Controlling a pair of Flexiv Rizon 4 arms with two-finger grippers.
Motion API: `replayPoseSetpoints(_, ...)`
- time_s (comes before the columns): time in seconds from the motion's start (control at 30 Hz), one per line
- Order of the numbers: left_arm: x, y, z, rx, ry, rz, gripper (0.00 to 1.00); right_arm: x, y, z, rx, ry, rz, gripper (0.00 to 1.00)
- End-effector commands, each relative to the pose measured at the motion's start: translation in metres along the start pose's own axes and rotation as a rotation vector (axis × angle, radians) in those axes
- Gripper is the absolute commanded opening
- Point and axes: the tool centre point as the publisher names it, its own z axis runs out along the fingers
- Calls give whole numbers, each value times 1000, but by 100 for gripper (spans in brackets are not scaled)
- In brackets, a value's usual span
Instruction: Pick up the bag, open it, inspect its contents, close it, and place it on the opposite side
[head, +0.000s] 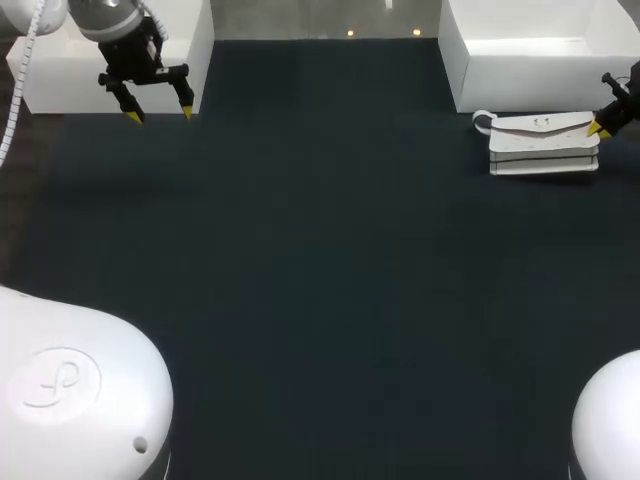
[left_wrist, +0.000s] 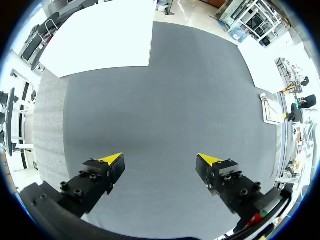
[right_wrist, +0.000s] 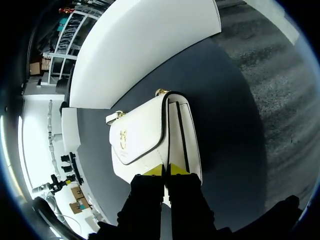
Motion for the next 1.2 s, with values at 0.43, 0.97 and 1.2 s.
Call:
replayPoseSetpoints(0.43, 0, 0, 0, -1, -1, 0, 100, -1, 8, 3, 76, 27, 9, 0)
replayPoseSetpoints(0.97, 0, 0, 0, -1, -1, 0, 100, -4, 32, 11, 201, -20, -125, 0)
replayPoseSetpoints(1.2, 0, 0, 0, -1, -1, 0, 100, -9, 51, 17, 214, -70, -132, 0)
